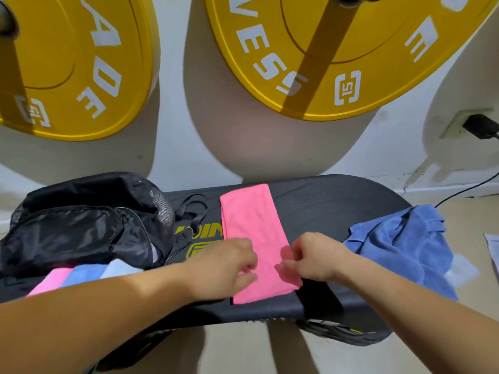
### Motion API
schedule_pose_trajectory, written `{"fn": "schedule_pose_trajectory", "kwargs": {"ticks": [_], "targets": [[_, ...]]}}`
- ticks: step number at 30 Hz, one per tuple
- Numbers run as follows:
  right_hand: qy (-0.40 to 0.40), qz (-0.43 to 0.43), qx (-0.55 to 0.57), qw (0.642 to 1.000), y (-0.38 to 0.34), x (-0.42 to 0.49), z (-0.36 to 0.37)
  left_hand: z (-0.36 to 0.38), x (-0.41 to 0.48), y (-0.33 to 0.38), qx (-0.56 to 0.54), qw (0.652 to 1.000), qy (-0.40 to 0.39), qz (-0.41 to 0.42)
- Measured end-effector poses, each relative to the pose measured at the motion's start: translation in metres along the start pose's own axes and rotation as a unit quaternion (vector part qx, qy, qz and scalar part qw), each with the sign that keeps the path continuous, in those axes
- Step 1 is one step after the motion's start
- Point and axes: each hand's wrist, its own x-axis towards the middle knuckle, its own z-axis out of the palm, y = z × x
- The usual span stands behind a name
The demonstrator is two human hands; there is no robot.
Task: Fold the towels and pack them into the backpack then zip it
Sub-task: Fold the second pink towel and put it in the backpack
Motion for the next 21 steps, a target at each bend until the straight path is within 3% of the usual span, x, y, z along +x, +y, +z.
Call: {"fn": "schedule_pose_trajectory", "kwargs": {"ticks": [4,12,17,21], "targets": [[-0.036,-0.095,0.124,0.987,-0.008,-0.005,0.016,0.023,-0.016,0.019,0.059,0.995,-0.074,0.032],[-0.005,-0.163,-0.057,0.985,-0.008,-0.002,0.043,0.04,-0.013,0.019,0.105,0.993,-0.053,0.008],[0.063,-0.198,-0.099,0.973,-0.006,-0.004,0.052,0.04,-0.017,0.001,-0.141,0.983,0.017,-0.113],[0.143,-0.242,-0.084,0.956,-0.002,-0.002,0.049,0.039,-0.024,-0.005,-0.207,0.963,0.064,-0.162]]}}
